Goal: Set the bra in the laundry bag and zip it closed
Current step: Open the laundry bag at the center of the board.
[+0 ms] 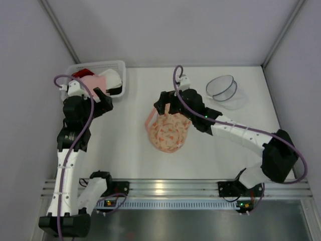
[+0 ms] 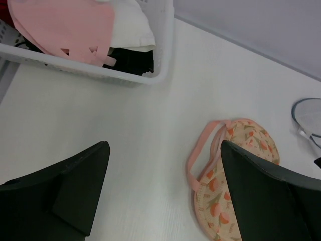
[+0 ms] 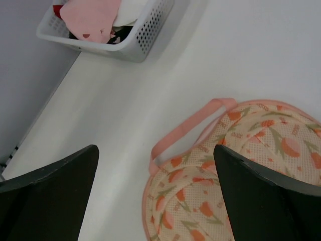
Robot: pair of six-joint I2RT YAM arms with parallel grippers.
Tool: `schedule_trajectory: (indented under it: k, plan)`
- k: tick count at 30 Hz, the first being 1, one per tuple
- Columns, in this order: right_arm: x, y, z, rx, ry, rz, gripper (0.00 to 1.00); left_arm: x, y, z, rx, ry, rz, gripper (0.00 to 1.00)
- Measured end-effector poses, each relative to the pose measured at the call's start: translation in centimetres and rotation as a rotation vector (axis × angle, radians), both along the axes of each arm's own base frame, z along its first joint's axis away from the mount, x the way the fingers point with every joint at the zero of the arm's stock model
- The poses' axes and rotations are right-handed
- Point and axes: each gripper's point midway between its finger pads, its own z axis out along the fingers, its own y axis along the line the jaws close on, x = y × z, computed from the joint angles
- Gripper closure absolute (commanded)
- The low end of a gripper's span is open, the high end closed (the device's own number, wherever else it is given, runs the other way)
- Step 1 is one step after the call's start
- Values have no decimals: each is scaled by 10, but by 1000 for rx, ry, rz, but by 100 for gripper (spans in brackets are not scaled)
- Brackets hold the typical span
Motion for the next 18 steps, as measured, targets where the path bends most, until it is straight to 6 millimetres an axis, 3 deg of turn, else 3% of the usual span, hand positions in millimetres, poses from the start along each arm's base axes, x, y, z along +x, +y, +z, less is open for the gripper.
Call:
schedule_trajectory:
  k: [4, 7, 13, 18]
  plan:
    - [10, 39, -6, -51, 6, -24, 1, -8, 12, 13, 20, -48, 67, 2]
    - [9, 64, -30, -105, 45, -36, 1, -13, 25, 18, 40, -71, 137, 2]
    - [24, 90, -80, -205, 140, -80, 4, -19, 41, 23, 74, -87, 254, 2]
    - [41, 109, -102, -247, 172, -108, 15, -27, 54, 30, 90, -113, 336, 2]
